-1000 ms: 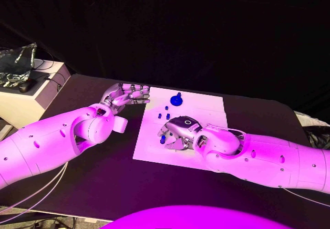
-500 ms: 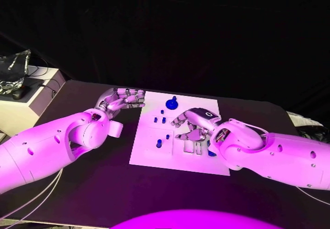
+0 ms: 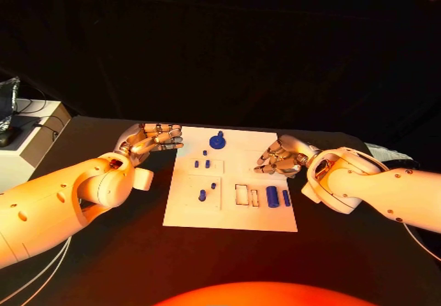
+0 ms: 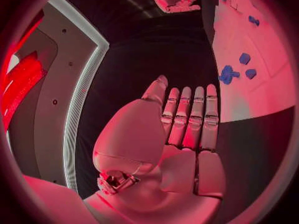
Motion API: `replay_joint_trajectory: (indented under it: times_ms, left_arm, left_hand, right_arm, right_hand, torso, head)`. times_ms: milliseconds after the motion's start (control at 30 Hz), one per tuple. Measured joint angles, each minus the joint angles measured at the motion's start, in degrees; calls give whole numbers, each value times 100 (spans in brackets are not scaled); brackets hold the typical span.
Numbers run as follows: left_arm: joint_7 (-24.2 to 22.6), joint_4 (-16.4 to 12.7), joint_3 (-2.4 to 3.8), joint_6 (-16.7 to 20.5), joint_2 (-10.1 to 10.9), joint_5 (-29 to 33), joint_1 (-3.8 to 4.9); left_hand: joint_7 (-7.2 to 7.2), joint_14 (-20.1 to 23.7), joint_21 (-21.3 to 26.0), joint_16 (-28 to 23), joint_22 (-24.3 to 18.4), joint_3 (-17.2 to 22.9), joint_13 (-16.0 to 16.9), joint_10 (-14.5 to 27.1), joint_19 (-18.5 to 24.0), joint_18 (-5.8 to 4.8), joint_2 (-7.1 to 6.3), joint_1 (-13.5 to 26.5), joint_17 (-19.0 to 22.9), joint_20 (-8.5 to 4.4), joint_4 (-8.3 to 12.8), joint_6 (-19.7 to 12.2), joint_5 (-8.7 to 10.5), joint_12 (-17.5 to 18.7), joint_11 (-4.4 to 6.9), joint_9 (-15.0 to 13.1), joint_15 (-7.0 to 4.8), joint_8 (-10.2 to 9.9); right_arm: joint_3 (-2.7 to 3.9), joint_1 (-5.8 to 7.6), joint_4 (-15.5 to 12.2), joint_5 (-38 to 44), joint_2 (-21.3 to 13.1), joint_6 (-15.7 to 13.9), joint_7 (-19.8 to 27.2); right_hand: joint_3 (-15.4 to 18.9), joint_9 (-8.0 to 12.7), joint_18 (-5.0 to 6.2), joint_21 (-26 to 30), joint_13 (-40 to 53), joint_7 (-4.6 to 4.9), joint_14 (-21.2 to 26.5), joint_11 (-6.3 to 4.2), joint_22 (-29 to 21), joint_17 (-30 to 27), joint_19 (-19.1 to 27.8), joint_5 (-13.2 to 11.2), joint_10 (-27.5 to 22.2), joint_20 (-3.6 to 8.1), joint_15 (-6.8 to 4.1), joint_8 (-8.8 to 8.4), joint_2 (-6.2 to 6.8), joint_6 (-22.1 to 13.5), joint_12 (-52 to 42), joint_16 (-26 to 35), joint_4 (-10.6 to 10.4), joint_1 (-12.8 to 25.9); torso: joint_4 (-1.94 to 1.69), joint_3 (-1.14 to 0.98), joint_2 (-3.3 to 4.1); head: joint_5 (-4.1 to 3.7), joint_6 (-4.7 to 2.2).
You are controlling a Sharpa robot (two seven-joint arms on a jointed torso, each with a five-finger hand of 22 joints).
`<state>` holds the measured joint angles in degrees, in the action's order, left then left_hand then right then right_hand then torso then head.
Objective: Assemble the parts on the task board
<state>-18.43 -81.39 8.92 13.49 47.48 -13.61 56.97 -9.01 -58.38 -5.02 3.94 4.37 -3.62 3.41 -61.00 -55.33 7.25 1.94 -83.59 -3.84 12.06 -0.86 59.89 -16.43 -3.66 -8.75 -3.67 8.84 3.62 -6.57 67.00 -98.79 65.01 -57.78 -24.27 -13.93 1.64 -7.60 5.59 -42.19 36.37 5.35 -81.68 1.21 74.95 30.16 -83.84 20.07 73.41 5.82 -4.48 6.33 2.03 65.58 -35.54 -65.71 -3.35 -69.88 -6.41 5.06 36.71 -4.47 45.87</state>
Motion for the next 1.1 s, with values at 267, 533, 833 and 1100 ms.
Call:
replay_joint_trajectory:
  times_ms: [267,533,833,1100]
  left_arm:
    - [3,-69,0,-11,49,-9,-25]
    - [6,-110,-1,-31,80,-18,-51]
    - [12,-122,-1,-88,87,-36,-55]
    - [32,-117,-1,-100,97,-48,-56]
  left_hand:
    - [52,-92,-36,0,2,22,0,-67,-101,25,0,0,-6,-60,-56,-11,0,0,15,0,-35,0]
    - [52,-71,-36,-22,-24,40,0,-67,-98,25,0,0,-6,-58,-73,-11,0,0,15,0,-14,0]
    - [72,4,53,-22,-32,24,0,-66,-7,25,0,0,-5,33,-89,-31,0,0,14,0,18,0]
    - [72,22,53,-22,-32,24,0,-45,-7,24,0,0,-5,33,-89,-30,0,0,-7,0,36,0]
  right_arm:
    - [-35,11,-88,-165,-194,832,-1002]
    - [-82,14,-108,52,-209,1401,-1490]
    - [-103,6,-46,612,-191,1739,-1706]
    - [-109,-18,52,1007,-99,1909,-1808]
  right_hand:
    - [634,-1381,-80,-1113,3167,-203,90,-276,-1,1361,-20,287,175,57,-82,362,-331,-60,-2298,-592,-454,410]
    - [753,-2110,-79,-1400,3699,-224,48,-279,-1,1817,-20,277,334,57,-84,183,-153,-76,-2193,-596,-713,781]
    - [1219,-2687,-79,-1617,3859,-309,7,-357,-2,2100,-19,512,454,56,-125,95,-268,10,-2080,-596,-786,850]
    - [1256,-2960,-165,-1776,3858,-331,-16,-360,-2,2211,-19,545,499,55,-148,22,-323,75,-2007,-573,-747,897]
  torso:
    - [4,1,1]
    - [-9,17,-4]
    - [-9,20,-9]
    - [-13,12,-7]
  head:
    - [-157,42]
    - [-323,60]
    - [-386,98]
    - [-364,103]
